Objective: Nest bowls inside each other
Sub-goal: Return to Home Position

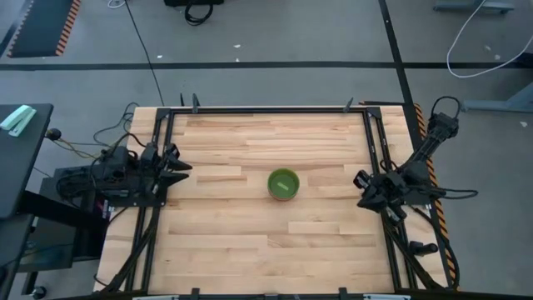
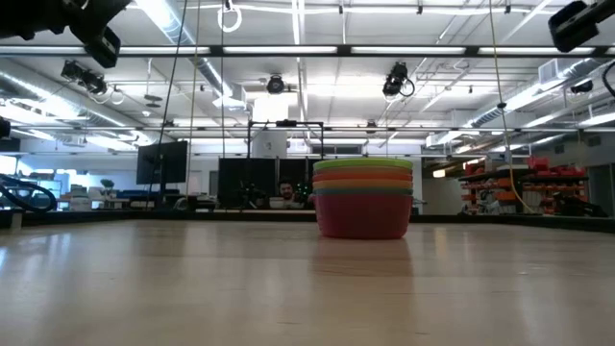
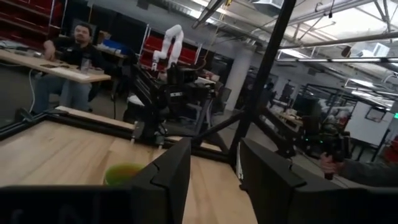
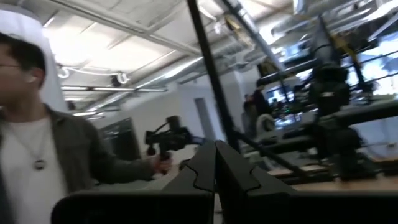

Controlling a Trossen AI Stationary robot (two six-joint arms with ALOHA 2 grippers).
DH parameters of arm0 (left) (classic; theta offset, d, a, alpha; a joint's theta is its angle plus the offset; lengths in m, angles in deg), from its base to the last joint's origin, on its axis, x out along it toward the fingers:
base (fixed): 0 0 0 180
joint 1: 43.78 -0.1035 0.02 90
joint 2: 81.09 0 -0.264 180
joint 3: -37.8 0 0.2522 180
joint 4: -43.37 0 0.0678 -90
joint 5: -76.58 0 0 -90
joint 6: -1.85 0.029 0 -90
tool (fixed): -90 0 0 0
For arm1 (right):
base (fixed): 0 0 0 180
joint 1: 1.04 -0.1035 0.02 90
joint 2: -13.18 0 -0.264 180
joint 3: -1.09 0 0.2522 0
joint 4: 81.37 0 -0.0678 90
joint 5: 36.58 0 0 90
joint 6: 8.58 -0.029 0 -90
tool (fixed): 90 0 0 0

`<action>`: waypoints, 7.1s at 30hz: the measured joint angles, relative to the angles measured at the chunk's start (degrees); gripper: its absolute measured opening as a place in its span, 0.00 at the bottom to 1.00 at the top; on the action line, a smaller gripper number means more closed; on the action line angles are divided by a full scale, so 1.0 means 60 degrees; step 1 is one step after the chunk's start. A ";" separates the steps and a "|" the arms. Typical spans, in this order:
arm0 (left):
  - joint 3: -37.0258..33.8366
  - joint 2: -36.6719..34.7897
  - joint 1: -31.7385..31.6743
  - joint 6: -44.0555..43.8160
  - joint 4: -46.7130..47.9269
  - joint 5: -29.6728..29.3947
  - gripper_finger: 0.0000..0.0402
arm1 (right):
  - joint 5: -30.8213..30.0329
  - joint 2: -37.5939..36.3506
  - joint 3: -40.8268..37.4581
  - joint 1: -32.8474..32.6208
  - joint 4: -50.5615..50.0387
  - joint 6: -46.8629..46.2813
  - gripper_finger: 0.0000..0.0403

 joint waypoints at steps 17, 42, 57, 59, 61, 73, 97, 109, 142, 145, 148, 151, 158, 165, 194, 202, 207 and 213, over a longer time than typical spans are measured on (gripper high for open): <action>0.0000 0.0000 0.0000 0.0228 0.0181 -0.0301 0.38 | 0.0017 -0.1848 0.0007 0.3741 -0.1250 0.0657 0.04; 0.0011 0.0000 0.0000 0.0707 -0.0117 -0.0334 0.37 | 0.3478 -0.1995 0.0015 0.9037 -0.1939 -0.1448 0.04; 0.0011 0.0004 0.0000 0.0910 0.1161 -0.0650 0.36 | 0.4011 -0.1991 0.0015 1.0592 -0.3733 -0.0843 0.04; 0.0007 0.0004 0.0000 0.0910 0.1376 -0.0650 0.35 | 0.4012 -0.1991 0.0015 1.0690 -0.4294 -0.0847 0.04; 0.0007 0.0004 0.0000 0.0904 0.1618 -0.0753 0.35 | 0.4011 -0.1988 0.0015 1.0772 -0.4718 -0.0850 0.04; 0.0009 0.0004 0.0000 0.0732 0.3167 -0.1507 0.38 | 0.4011 -0.1991 0.0015 1.0869 -0.6212 -0.0398 0.04; 0.0007 0.0000 0.0004 0.0954 0.1409 -0.2508 0.38 | 0.3752 -0.1991 0.0015 1.0865 -0.7050 -0.0891 0.04; -0.1664 0.0013 0.0007 0.0990 -0.2091 -0.1849 0.35 | 0.3752 -0.1991 0.0015 1.0864 -0.7018 -0.0973 0.04; -0.2641 0.0022 0.0011 0.1047 -0.1080 -0.2155 0.38 | 0.3752 -0.1984 0.0015 1.0862 -0.7069 -0.0190 0.04; -0.2641 0.0022 0.0011 0.1078 -0.1050 -0.2155 0.38 | 0.3752 -0.1966 0.0015 1.0862 -0.7071 -0.0137 0.04; -0.2641 0.0022 0.0011 0.1282 -0.1047 -0.2169 0.37 | 0.3752 -0.1962 0.0015 1.0862 -0.7072 -0.0189 0.04; -0.2648 0.0022 0.0011 0.1234 -0.1202 -0.2218 0.36 | 0.3752 -0.1962 0.0015 1.0862 -0.7069 -0.0220 0.04; -0.2648 0.0022 0.0011 0.1241 -0.1315 -0.2252 0.35 | 0.3752 -0.1962 0.0015 1.0862 -0.7065 -0.0228 0.04; -0.2652 0.0022 0.0011 0.1235 -0.1375 -0.2216 0.38 | 0.3752 -0.1962 0.0015 1.0862 -0.7061 -0.0226 0.04; -0.2656 0.0022 0.0011 0.1245 -0.1400 -0.2191 0.38 | 0.3754 -0.1958 0.0015 1.0862 -0.7058 -0.0223 0.04; -0.2656 0.0022 0.0015 0.1245 -0.1404 -0.2191 0.35 | 0.3753 -0.1958 0.0015 1.0862 -0.7058 -0.0222 0.04; -0.2656 0.0022 0.0015 0.1245 -0.1403 -0.2192 0.36 | 0.3756 -0.1958 0.0015 1.0865 -0.7058 -0.0224 0.04; -0.2656 0.0022 0.0015 0.1238 -0.1404 -0.2195 0.38 | 0.3752 -0.1958 0.0015 1.0862 -0.7060 -0.0221 0.04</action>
